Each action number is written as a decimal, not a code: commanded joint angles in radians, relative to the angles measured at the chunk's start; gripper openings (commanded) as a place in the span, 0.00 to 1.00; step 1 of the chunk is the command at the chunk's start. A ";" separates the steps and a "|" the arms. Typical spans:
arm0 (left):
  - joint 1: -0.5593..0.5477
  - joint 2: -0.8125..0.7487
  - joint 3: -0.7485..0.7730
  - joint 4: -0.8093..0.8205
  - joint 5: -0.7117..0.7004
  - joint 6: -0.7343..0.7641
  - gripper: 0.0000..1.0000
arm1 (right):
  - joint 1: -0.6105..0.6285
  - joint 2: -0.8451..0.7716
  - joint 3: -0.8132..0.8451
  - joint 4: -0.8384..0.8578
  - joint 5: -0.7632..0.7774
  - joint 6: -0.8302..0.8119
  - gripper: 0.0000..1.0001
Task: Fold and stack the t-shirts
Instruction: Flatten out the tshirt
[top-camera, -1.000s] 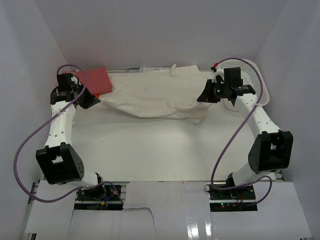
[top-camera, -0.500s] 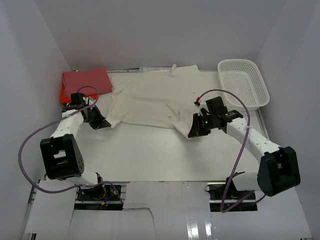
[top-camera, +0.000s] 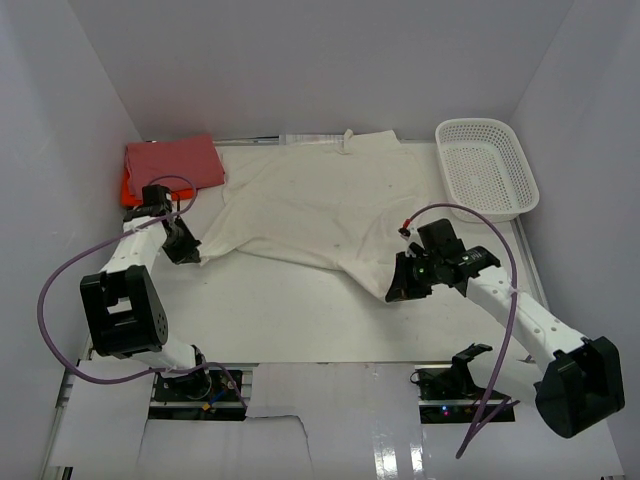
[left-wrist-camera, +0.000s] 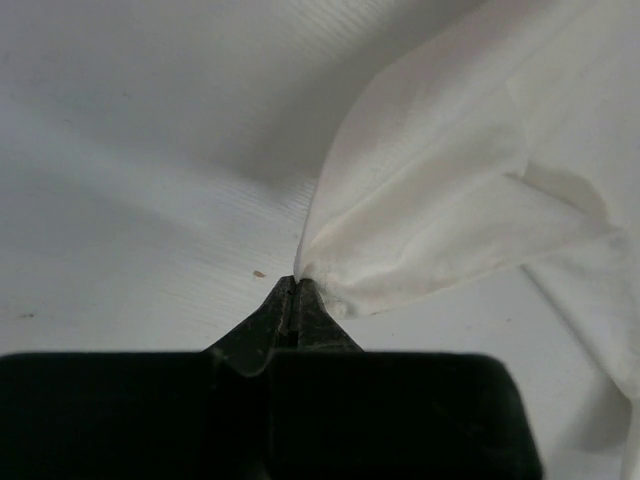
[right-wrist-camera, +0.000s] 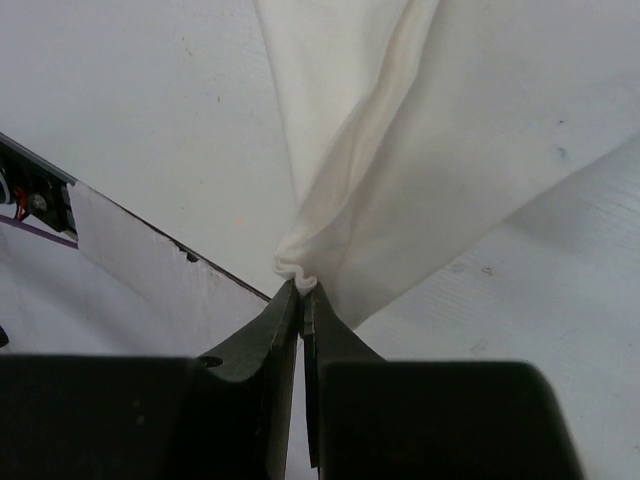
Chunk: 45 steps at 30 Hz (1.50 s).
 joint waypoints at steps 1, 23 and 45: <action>0.002 -0.012 0.047 -0.020 -0.157 -0.025 0.00 | 0.024 -0.059 -0.030 -0.061 -0.007 0.039 0.08; 0.027 0.093 0.056 0.023 -0.139 -0.015 0.00 | 0.381 -0.041 -0.259 0.145 -0.027 0.281 0.10; 0.028 0.103 0.036 0.034 -0.107 -0.006 0.00 | 0.426 -0.041 -0.185 0.059 0.072 0.289 0.52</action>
